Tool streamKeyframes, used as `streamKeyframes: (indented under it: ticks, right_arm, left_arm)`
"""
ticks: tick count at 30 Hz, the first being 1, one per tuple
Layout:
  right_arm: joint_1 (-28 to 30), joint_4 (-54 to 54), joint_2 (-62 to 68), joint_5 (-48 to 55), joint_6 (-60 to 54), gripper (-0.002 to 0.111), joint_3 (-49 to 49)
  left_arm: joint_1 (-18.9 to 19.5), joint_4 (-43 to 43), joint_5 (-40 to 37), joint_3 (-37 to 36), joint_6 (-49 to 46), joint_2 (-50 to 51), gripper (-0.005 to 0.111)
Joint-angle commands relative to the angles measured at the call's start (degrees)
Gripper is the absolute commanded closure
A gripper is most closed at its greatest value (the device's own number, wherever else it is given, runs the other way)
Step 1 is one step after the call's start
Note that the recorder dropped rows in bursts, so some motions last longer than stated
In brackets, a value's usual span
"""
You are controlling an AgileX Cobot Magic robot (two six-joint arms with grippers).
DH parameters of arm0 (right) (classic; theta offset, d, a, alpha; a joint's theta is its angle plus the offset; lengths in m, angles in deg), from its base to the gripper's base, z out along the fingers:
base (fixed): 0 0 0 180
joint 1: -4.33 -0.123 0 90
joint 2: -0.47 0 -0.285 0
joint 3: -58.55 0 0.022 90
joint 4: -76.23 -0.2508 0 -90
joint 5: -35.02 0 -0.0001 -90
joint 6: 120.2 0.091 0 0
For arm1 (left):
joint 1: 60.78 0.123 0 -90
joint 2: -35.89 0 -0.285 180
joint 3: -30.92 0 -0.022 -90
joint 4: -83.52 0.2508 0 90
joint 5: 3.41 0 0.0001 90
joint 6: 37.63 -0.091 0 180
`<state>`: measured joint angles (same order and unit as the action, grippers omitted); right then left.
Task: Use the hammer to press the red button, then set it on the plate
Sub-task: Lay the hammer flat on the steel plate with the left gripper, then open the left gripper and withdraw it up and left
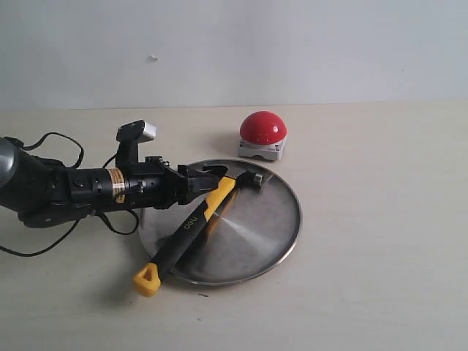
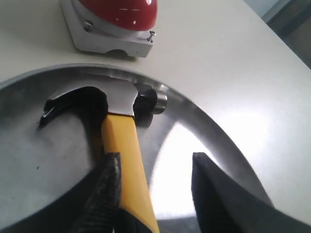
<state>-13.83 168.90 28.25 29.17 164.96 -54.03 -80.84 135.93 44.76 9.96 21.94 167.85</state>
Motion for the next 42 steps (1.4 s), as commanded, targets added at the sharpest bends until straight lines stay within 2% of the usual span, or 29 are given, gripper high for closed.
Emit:
streamKeyframes:
  ticks: [1,4,6,8,11,15,19,21,24,29,32,33,34,35,37,40,42]
  right_arm:
    - [0.18,0.18,-0.33,-0.04,0.10,0.108,0.24]
    - [0.18,0.18,-0.33,-0.04,0.10,0.108,0.24]
    - [0.18,0.18,-0.33,-0.04,0.10,0.108,0.24]
    - [0.18,0.18,-0.33,-0.04,0.10,0.108,0.24]
    - [0.18,0.18,-0.33,-0.04,0.10,0.108,0.24]
    - [0.18,0.18,-0.33,-0.04,0.10,0.108,0.24]
    - [0.18,0.18,-0.33,-0.04,0.10,0.108,0.24]
    - [0.18,0.18,-0.33,-0.04,0.10,0.108,0.24]
    - [0.18,0.18,-0.33,-0.04,0.10,0.108,0.24]
    - [0.18,0.18,-0.33,-0.04,0.10,0.108,0.24]
    - [0.18,0.18,-0.33,-0.04,0.10,0.108,0.24]
    - [0.18,0.18,-0.33,-0.04,0.10,0.108,0.24]
    - [0.18,0.18,-0.33,-0.04,0.10,0.108,0.24]
    - [0.18,0.18,-0.33,-0.04,0.10,0.108,0.24]
    - [0.18,0.18,-0.33,-0.04,0.10,0.108,0.24]
    - [0.18,0.18,-0.33,-0.04,0.10,0.108,0.24]
    - [0.18,0.18,-0.33,-0.04,0.10,0.108,0.24]
  left_arm:
    - [0.70,-0.65,1.94,0.35,-0.75,-2.78,0.061]
    - [0.80,-0.16,1.21,0.35,-1.86,-5.03,0.062]
    - [0.80,0.96,1.08,0.35,-2.13,-6.56,0.069]
    - [0.80,1.38,0.03,0.35,-2.13,-8.01,0.081]
    - [0.80,1.89,-1.94,0.35,-2.02,-10.32,0.107]
    - [0.80,2.37,-9.80,0.35,-2.02,-14.53,0.107]
    - [0.80,2.37,-26.54,0.35,-3.13,-20.43,0.107]
    - [0.80,2.23,-31.47,0.35,-4.91,-23.10,0.107]
    - [0.80,1.83,-34.13,0.08,-5.28,-26.82,0.107]
    - [0.80,-1.36,-32.74,-4.31,-6.00,-32.73,0.107]
    - [1.80,-6.96,-26.01,-8.85,-8.60,-36.82,0.107]
    - [2.37,-10.73,-19.68,-12.81,-11.70,-40.22,0.107]
    - [2.37,-13.59,-17.26,-15.13,-13.70,-42.19,0.107]
    - [2.37,-21.48,-15.09,-19.35,-19.79,-45.87,0.107]
    - [2.37,-32.17,-14.92,-24.08,-29.82,-51.73,0.107]
    - [4.10,-39.85,-15.05,-29.97,-35.30,-58.68,0.107]
    - [4.28,-48.32,-14.12,-36.03,-43.07,-64.41,0.107]
